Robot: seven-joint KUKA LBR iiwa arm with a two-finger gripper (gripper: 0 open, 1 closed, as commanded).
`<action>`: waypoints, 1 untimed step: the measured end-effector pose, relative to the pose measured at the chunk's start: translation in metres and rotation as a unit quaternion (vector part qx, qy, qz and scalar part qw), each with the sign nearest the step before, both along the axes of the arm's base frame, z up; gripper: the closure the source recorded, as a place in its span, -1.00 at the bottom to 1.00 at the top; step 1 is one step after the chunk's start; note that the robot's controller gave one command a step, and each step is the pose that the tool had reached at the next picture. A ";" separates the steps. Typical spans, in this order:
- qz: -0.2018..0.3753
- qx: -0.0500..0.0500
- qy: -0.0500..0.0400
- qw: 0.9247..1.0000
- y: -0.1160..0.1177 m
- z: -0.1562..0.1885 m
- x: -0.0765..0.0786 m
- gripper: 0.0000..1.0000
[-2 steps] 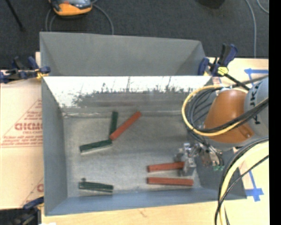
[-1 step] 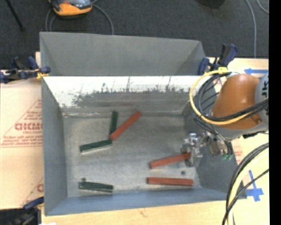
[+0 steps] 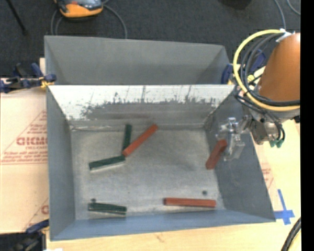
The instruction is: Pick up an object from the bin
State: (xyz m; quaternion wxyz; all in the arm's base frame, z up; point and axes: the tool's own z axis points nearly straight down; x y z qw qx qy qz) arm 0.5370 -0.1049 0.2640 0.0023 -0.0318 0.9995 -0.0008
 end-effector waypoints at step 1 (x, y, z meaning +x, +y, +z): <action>0.000 0.000 0.000 1.000 0.000 0.000 0.000 1.00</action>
Offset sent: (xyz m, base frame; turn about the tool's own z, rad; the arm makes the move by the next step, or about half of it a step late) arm 0.0005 -0.0372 0.1010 -0.2262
